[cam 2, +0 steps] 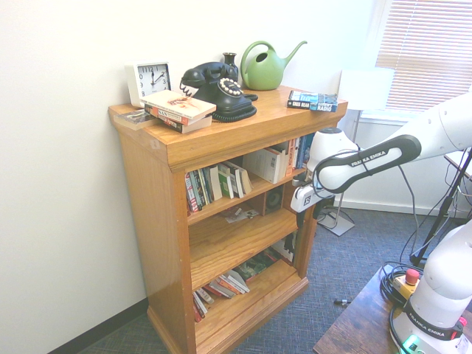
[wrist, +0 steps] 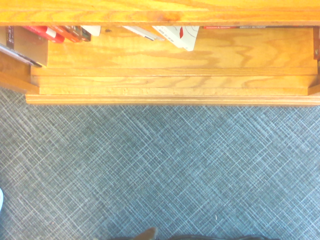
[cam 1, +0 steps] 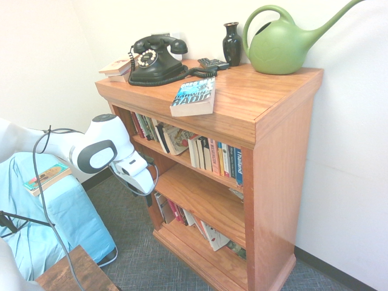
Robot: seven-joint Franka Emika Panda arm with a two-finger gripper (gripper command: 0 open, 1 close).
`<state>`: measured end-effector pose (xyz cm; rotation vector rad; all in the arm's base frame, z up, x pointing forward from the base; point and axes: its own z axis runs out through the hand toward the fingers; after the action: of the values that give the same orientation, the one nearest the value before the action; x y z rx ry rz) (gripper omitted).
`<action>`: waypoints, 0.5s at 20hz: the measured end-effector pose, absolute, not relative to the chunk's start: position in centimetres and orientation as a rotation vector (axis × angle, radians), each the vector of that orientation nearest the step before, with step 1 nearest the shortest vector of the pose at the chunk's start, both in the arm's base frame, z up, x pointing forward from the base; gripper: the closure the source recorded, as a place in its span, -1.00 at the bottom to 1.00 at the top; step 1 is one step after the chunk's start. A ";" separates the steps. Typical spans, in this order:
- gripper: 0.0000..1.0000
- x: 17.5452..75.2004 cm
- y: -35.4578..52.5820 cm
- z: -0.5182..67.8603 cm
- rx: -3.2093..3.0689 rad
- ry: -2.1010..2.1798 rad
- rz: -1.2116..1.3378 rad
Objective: Put the book on the shelf
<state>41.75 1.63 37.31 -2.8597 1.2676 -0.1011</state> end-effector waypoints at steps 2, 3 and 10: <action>-1.00 41.8 1.6 37.2 -2.865 1.265 -0.101; -1.00 41.8 1.5 37.2 -2.876 1.261 -0.112; -1.00 40.6 -2.4 41.2 -3.029 1.283 -0.418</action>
<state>40.63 -2.36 41.17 -3.0286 1.2827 -0.4176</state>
